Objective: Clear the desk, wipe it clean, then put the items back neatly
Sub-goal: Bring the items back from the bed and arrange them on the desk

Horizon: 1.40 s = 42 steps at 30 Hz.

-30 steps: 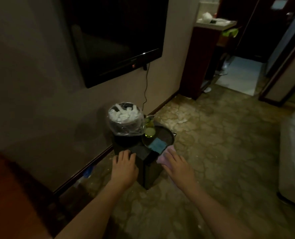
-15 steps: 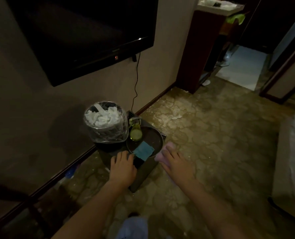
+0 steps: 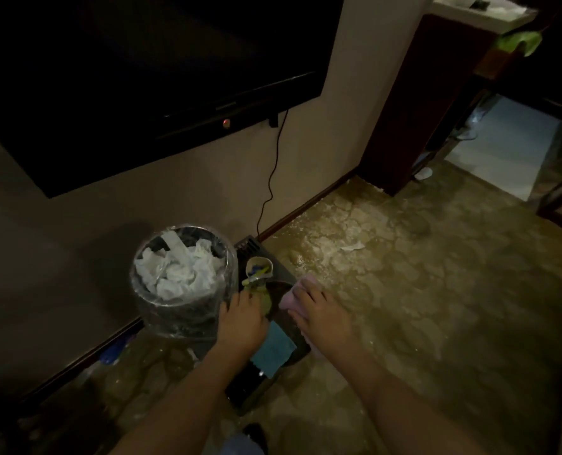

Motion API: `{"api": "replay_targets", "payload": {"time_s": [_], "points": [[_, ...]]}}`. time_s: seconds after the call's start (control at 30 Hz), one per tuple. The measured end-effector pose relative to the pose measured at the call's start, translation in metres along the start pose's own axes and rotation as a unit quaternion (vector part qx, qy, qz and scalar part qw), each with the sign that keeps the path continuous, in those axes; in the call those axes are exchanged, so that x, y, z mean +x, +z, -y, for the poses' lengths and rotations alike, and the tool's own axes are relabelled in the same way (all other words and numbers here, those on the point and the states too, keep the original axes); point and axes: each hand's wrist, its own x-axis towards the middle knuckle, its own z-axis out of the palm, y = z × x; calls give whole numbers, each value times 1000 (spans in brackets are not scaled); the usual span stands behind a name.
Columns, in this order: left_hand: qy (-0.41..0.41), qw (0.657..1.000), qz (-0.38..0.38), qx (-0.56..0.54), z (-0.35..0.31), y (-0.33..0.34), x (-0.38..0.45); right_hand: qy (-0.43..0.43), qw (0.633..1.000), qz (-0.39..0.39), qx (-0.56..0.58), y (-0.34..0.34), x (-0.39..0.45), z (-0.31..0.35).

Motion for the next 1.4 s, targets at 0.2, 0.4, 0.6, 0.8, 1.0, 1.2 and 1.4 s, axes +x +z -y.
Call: {"api": "replay_targets", "payload": {"time_s": [0.2, 0.4, 0.6, 0.8, 1.0, 1.2, 1.4], "points": [[-13, 1000, 11, -3, 2, -5, 60, -8, 998, 46, 30, 25, 54, -18], [-39, 998, 37, -22, -5, 23, 89, -27, 992, 109, 53, 55, 76, -47], [-104, 991, 81, -33, -10, 74, 103, -47, 978, 192, 71, 106, 78, -76], [-156, 980, 109, -56, -12, 133, 113, -58, 961, 265, 53, 174, 64, -102], [-204, 968, 121, -82, -6, 186, 112, -39, 940, 335, 51, 234, 51, -113], [-246, 956, 126, -96, -8, 221, 110, -36, 911, 411, -5, 263, 31, -118], [-261, 955, 109, -92, -21, 203, 102, -84, 889, 447, -53, 236, 35, -138]]}}
